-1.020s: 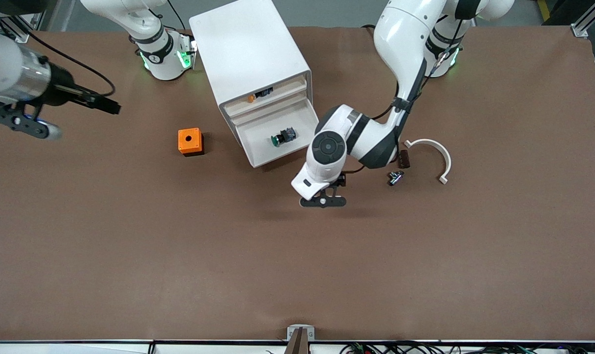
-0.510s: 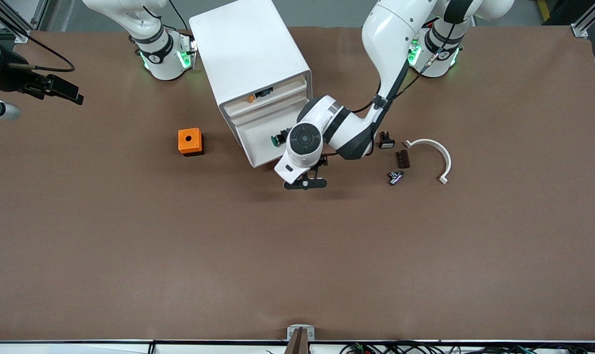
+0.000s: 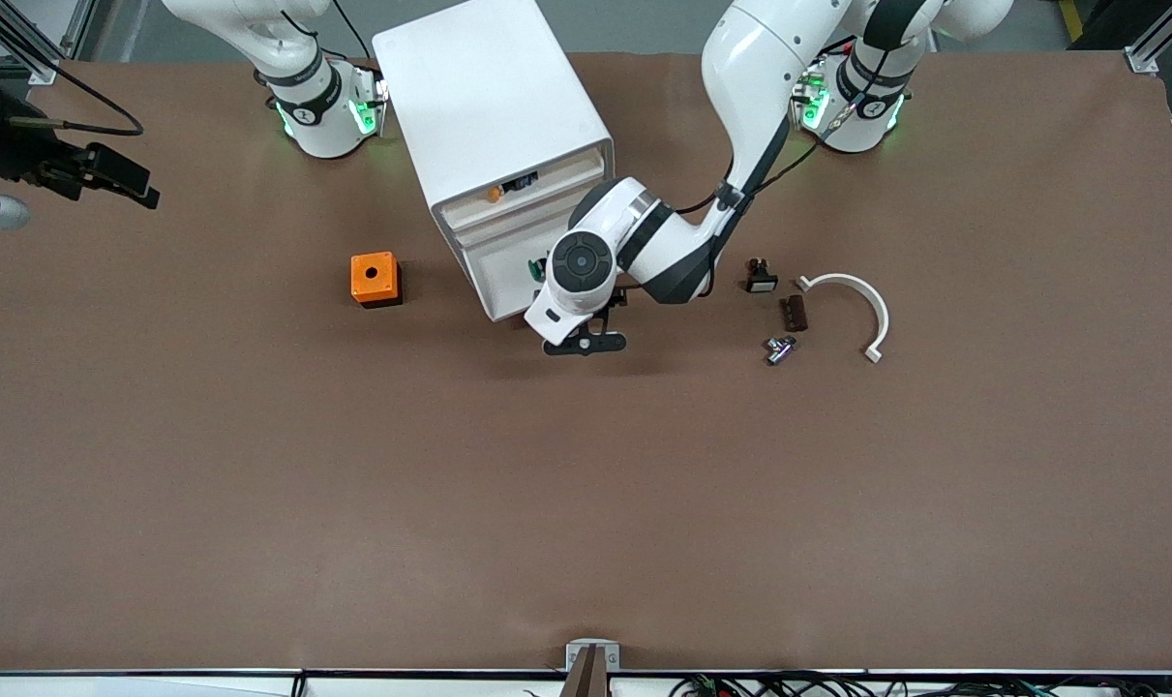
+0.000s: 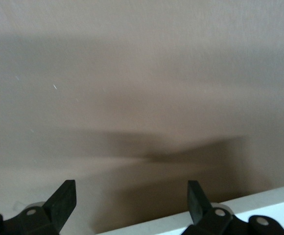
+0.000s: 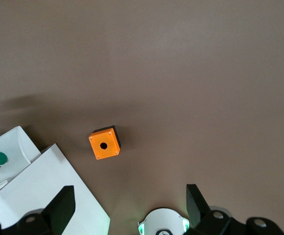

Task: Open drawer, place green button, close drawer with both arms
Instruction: 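Push the drawer shut into the cabinet with the left gripper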

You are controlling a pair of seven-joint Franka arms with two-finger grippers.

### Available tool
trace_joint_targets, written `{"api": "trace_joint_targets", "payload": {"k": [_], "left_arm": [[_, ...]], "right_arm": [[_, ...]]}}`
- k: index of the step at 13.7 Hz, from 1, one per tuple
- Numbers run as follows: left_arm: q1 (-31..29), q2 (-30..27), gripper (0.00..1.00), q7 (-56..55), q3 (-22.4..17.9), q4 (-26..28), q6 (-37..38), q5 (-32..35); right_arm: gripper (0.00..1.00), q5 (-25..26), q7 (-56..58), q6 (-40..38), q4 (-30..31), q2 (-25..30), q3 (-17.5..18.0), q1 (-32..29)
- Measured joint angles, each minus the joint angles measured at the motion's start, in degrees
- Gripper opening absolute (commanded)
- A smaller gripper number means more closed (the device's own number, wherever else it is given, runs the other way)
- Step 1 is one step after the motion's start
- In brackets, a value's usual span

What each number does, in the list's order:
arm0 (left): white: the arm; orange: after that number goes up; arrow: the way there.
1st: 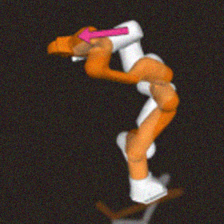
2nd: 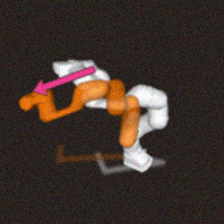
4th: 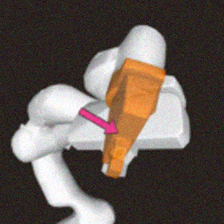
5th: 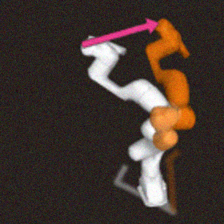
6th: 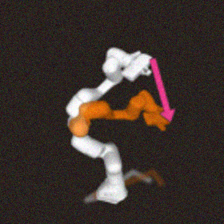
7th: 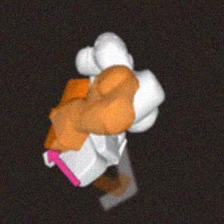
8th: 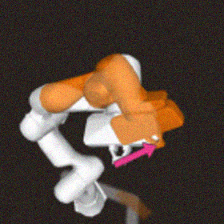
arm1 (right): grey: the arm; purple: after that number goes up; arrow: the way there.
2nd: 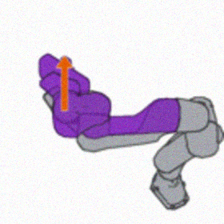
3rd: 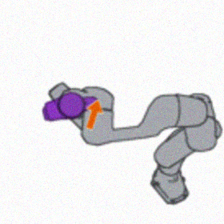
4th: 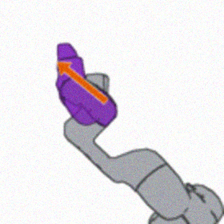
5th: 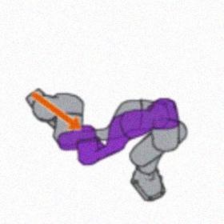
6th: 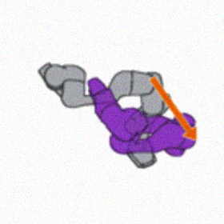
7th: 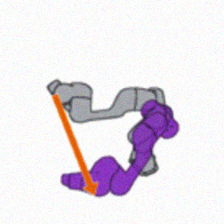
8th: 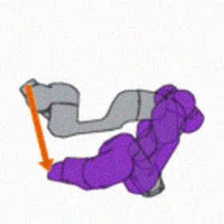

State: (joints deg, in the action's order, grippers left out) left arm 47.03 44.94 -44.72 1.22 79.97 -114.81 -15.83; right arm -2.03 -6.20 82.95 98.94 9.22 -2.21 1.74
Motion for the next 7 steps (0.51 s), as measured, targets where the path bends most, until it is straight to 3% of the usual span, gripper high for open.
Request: {"api": "trace_joint_targets", "payload": {"k": [7], "left_arm": [[2.08, 0.06, 1.00, -5.05, 1.40, 0.01, 3.80, -2.93]], "right_arm": [[1.00, 1.73, 3.38, 2.70, -0.97, 1.22, 0.19, -1.26]]}}
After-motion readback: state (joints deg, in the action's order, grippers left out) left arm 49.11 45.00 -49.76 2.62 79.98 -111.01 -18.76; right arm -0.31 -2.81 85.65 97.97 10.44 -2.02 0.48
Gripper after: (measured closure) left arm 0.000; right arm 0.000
